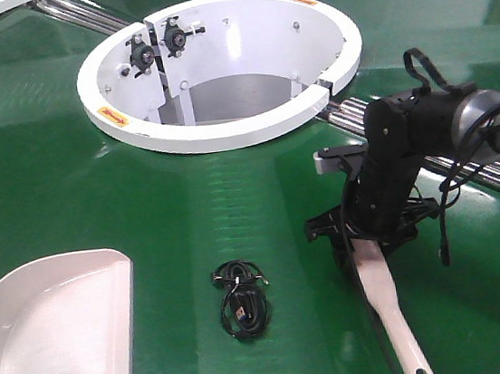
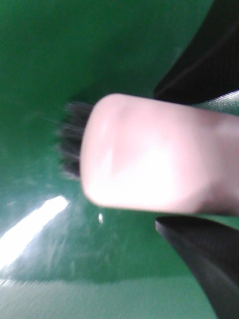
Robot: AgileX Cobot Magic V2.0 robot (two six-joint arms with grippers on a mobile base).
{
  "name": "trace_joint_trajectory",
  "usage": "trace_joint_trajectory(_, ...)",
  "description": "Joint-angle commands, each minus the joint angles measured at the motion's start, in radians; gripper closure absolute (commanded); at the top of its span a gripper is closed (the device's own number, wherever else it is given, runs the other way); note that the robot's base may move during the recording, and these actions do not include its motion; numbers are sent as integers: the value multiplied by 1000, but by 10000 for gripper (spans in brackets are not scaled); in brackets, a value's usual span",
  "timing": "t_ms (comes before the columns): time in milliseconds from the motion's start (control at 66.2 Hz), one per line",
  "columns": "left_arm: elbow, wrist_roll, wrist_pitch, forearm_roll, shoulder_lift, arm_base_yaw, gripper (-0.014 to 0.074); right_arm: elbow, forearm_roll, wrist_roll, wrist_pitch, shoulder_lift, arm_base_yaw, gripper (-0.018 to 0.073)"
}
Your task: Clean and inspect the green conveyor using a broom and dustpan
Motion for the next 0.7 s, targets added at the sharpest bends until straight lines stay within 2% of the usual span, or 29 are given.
trace_joint_trajectory(0,-35,-4,-62,-9,0,-7,5,-29,2,-16,22,-45,-3,223)
trace_joint_trajectory(91,-35,-4,-56,-9,0,-7,5,-29,2,-27,32,-57,-3,340)
trace_joint_trajectory(227,-35,-4,-53,-9,0,-7,5,-29,4,-53,43,-97,-3,576)
trace_joint_trajectory(453,-35,-4,-52,-9,0,-7,5,-29,5,-53,91,-210,-4,568)
trace_joint_trajectory(680,-35,-4,-47,-9,0,-7,5,-1,1,-97,206,-293,-4,568)
